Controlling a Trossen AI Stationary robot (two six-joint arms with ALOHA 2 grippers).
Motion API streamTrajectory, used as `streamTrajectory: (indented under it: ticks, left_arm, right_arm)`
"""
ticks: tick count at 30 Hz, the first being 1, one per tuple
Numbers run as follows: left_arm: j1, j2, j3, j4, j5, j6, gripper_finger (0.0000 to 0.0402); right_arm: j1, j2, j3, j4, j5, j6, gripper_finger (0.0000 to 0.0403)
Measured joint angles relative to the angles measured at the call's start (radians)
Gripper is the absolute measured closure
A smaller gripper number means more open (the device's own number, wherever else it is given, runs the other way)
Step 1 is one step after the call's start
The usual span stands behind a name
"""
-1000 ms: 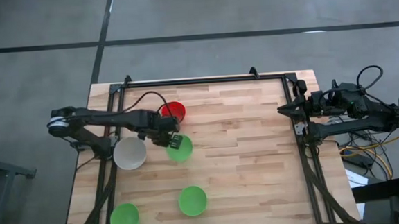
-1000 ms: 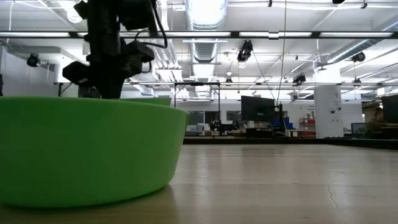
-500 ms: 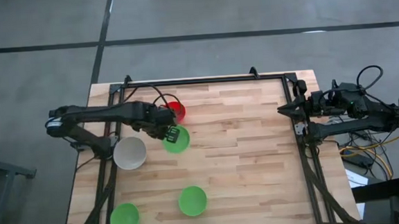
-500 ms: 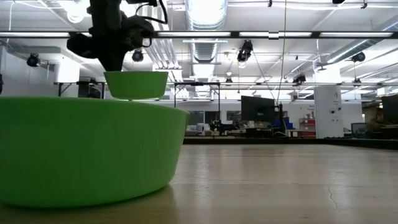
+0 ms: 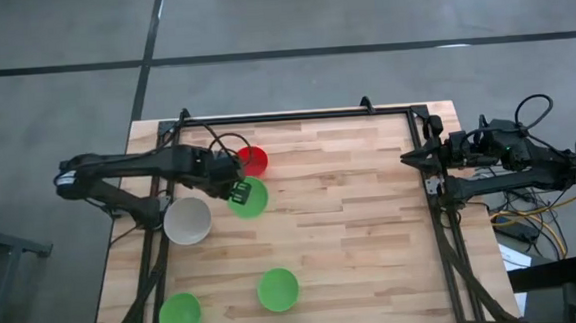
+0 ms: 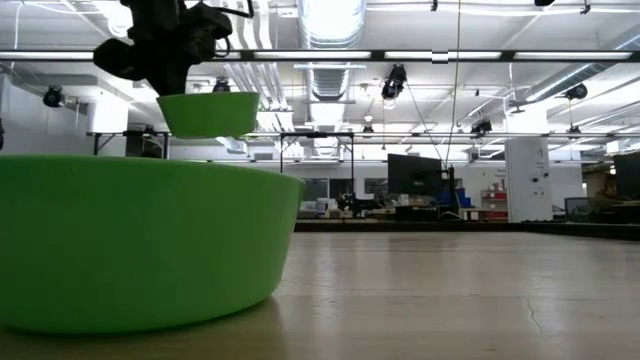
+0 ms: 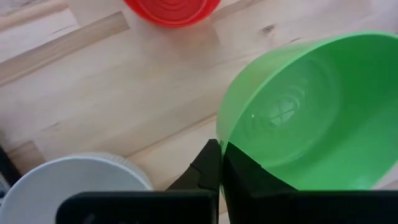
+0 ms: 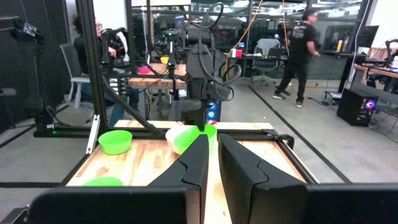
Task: Nest bowls inside each other
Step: Stack the top green bowl on top of the white bowl
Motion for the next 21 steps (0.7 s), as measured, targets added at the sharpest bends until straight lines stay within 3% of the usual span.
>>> streamTrajectory:
  ticks: [9,21]
  left_arm:
    - [-0.044,-0.028,-0.009,-0.012,-0.055,-0.047,0.0398]
    - [-0.071,-0.136,-0.124,0.052,-0.043,-0.129,0.0396]
  right_arm:
    - [0.0,0.0,0.0,0.0,0.0,0.0,0.0369]
    - [0.0,0.0,0.0,0.0,0.0,0.0,0.0369]
